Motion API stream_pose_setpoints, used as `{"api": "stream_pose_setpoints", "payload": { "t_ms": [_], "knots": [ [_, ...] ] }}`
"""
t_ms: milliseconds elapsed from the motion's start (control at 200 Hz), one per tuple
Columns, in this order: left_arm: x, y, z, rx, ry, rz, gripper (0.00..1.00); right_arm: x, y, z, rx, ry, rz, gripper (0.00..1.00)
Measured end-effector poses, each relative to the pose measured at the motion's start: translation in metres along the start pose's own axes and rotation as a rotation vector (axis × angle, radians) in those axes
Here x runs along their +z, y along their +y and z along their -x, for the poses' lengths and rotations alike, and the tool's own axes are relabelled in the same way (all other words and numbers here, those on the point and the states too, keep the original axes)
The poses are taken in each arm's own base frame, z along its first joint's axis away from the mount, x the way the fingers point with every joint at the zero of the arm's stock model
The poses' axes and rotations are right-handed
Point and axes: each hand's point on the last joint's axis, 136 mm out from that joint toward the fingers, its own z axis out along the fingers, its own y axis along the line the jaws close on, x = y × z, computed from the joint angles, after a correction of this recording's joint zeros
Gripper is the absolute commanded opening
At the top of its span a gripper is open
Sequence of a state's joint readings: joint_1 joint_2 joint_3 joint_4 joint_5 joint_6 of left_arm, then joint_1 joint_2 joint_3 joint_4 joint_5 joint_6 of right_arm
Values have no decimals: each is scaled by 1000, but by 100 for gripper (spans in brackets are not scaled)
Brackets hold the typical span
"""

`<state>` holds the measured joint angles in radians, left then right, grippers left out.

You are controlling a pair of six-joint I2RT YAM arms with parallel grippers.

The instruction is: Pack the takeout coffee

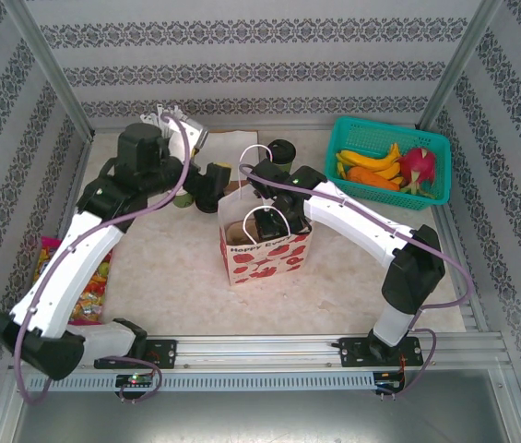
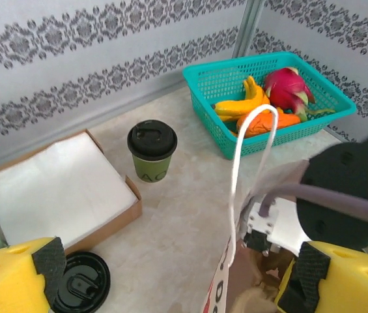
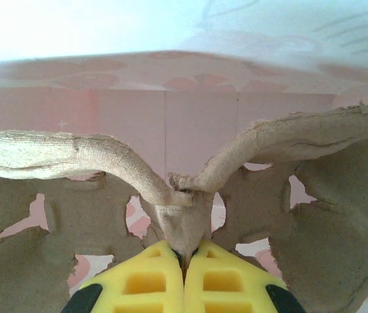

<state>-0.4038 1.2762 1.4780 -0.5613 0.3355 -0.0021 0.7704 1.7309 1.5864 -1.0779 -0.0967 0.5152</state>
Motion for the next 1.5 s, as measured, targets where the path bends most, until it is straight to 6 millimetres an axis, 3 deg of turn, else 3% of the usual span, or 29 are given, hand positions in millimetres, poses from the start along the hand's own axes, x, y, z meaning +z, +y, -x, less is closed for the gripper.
{"api": "stream_pose_setpoints", "payload": {
  "t_ms": [100, 365, 455, 584, 849, 1104, 1499],
  "knots": [
    [17, 0, -1, -22, 27, -26, 91, 0, 1, 2, -7, -9, 5, 0],
    [53, -3, 7, -61, 64, -102, 73, 2, 2, 4, -12, -18, 11, 0],
    [68, -3, 7, -75, 84, -126, 60, 2, 3, 5, -18, -23, 13, 0],
    [87, -3, 0, -100, 124, -153, 30, 4, 3, 6, -21, -25, 15, 0],
    [91, -2, -1, -147, 139, -154, 2, 22, -2, 3, -15, 18, -18, 0],
    [91, 0, -1, -194, 141, -135, 0, 49, -8, -2, -9, 82, -56, 0],
    [91, 22, -4, -259, 146, -2, 0, 79, -22, -16, -9, 95, -108, 0]
  ]
}}
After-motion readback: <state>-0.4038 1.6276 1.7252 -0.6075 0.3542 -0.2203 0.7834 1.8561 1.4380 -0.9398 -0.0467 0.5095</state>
